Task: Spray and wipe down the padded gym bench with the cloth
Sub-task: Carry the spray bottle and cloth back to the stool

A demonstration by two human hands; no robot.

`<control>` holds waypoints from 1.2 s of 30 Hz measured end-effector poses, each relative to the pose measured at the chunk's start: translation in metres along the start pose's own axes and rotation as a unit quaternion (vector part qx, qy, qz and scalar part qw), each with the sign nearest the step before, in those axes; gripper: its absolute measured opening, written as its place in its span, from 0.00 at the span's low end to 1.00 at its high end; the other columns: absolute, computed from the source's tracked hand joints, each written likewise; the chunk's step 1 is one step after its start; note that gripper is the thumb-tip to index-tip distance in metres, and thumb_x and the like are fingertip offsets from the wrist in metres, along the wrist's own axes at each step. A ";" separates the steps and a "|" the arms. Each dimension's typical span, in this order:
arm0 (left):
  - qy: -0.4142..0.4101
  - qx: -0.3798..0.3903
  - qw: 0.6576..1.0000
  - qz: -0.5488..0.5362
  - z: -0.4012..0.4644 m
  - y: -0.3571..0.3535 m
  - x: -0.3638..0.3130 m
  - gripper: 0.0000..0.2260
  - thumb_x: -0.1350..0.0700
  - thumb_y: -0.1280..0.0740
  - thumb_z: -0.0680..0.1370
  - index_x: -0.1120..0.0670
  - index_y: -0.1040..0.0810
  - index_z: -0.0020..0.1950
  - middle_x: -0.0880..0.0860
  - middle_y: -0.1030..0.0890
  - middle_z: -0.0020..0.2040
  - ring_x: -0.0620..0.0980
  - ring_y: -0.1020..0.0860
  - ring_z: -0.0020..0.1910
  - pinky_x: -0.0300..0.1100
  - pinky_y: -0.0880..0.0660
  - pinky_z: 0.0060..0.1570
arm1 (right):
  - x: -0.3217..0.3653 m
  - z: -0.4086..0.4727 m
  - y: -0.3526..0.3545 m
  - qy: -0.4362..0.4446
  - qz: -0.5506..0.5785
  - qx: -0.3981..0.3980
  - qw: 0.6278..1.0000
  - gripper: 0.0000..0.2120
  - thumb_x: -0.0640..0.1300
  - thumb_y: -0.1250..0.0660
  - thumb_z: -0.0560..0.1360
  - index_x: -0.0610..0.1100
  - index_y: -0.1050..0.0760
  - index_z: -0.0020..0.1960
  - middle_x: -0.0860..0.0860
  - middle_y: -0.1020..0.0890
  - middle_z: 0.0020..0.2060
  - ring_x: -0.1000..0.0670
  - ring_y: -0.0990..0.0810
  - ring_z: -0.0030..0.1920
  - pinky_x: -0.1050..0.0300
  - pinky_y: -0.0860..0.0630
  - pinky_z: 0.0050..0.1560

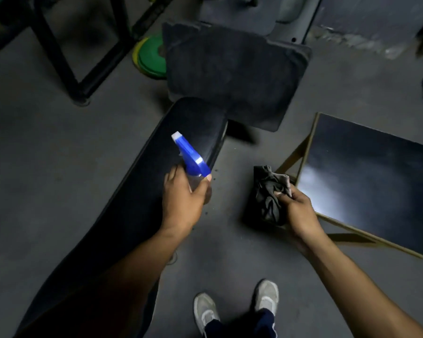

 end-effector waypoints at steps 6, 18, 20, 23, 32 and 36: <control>-0.112 0.046 0.988 -0.092 -0.006 -0.067 -0.102 0.16 0.48 0.27 0.73 0.54 0.22 0.56 0.49 0.19 0.52 0.48 0.21 0.54 0.48 0.26 0.59 | -0.003 -0.013 0.090 0.012 0.039 -0.076 0.996 0.15 0.32 0.41 0.83 0.40 0.19 0.61 0.39 0.13 0.56 0.43 0.13 0.53 0.54 0.15 0.50; -0.180 0.151 0.965 -0.119 -0.014 -0.219 -0.242 0.16 0.44 0.28 0.73 0.51 0.23 0.55 0.50 0.18 0.50 0.50 0.20 0.52 0.53 0.24 0.57 | 0.028 -0.033 0.255 0.041 0.035 -0.158 0.986 0.16 0.33 0.41 0.83 0.45 0.18 0.63 0.45 0.13 0.58 0.41 0.16 0.63 0.40 0.24 0.68; -0.183 0.148 0.967 -0.101 -0.013 -0.238 -0.249 0.17 0.43 0.28 0.73 0.51 0.23 0.56 0.50 0.18 0.50 0.50 0.20 0.52 0.52 0.23 0.56 | 0.028 -0.032 0.277 0.042 0.041 -0.168 0.984 0.17 0.33 0.41 0.83 0.45 0.19 0.65 0.47 0.13 0.58 0.43 0.16 0.63 0.42 0.23 0.69; -0.192 0.148 0.968 -0.062 -0.010 -0.257 -0.250 0.17 0.42 0.28 0.73 0.51 0.24 0.56 0.49 0.19 0.51 0.51 0.20 0.53 0.53 0.24 0.56 | 0.023 -0.029 0.298 0.033 0.057 -0.180 0.981 0.17 0.34 0.40 0.84 0.46 0.21 0.68 0.49 0.13 0.59 0.47 0.15 0.62 0.44 0.23 0.69; -0.168 0.139 0.975 -0.032 0.005 -0.266 -0.230 0.22 0.41 0.29 0.73 0.49 0.27 0.63 0.50 0.20 0.57 0.49 0.22 0.58 0.53 0.25 0.61 | 0.021 -0.007 0.308 0.040 0.048 -0.158 0.985 0.17 0.33 0.40 0.83 0.50 0.17 0.59 0.51 0.12 0.56 0.49 0.15 0.61 0.49 0.23 0.66; -0.172 0.149 0.974 -0.014 0.004 -0.266 -0.225 0.29 0.41 0.28 0.71 0.49 0.34 0.66 0.52 0.22 0.60 0.52 0.22 0.60 0.53 0.26 0.62 | 0.029 0.017 0.310 0.041 -0.018 -0.168 0.985 0.18 0.36 0.38 0.82 0.56 0.17 0.57 0.57 0.13 0.55 0.52 0.16 0.60 0.48 0.23 0.69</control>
Point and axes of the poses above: each hand's wrist, its own z-axis towards the middle knuckle, its own y-axis out of the back of the hand, x = y × z, the point moved 1 cm from there along z, towards the middle knuckle
